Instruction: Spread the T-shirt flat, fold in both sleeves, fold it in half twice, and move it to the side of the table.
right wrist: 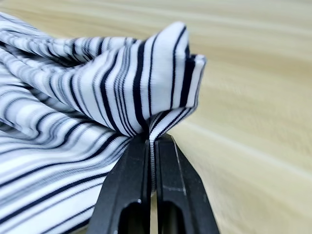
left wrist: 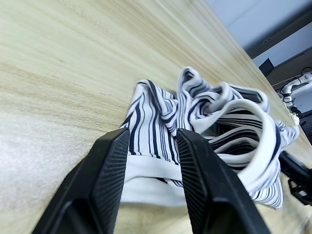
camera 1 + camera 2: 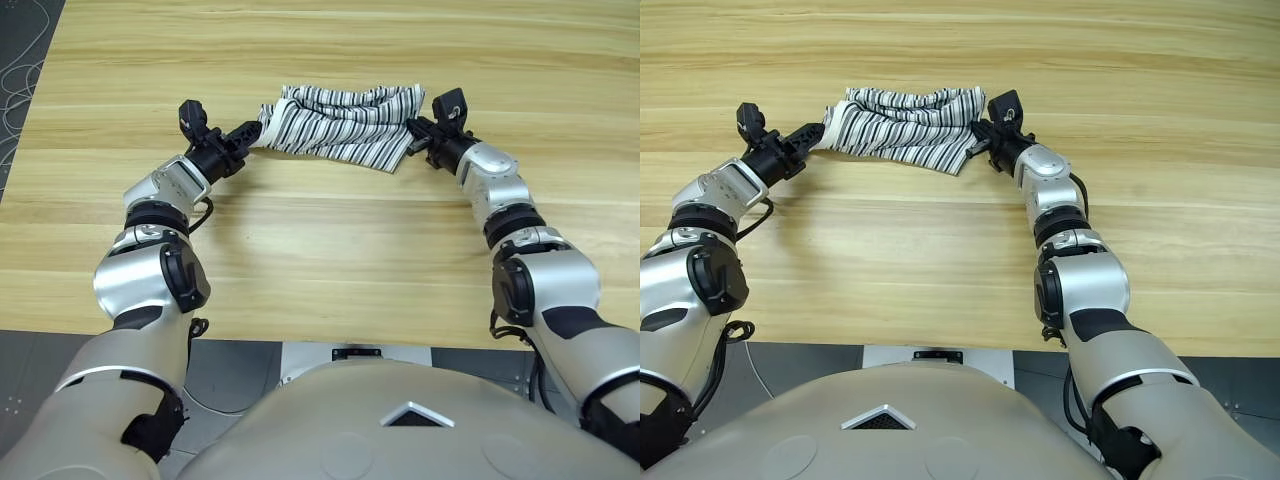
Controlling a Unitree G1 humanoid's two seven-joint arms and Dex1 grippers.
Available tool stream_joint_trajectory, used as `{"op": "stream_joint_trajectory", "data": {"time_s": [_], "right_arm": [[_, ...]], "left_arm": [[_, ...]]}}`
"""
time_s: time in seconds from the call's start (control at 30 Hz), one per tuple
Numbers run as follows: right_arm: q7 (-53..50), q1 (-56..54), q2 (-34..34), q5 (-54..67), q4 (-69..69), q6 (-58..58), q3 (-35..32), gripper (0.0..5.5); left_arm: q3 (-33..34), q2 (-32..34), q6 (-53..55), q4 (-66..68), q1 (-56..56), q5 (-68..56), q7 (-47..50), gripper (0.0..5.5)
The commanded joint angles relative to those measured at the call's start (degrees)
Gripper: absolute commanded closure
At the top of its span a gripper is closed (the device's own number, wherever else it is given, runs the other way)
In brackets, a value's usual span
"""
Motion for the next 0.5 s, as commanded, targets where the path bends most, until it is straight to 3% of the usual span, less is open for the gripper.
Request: {"op": "stream_joint_trajectory", "data": {"time_s": [0.03, 0.5], "right_arm": [[4.08, 0.16, 1.11, 0.58, -2.82, -2.30, 0.26, 5.40], [7.75, 0.12, -0.04, -5.19, -4.45, -0.93, 6.41, 5.40]], "left_arm": [[-1.04, -0.71, 0.49, 1.25, 1.66, 2.15, 1.09, 3.69], [-10.54, -6.93, -0.99, 0.56, 0.67, 9.56, -2.26, 3.69]]}}
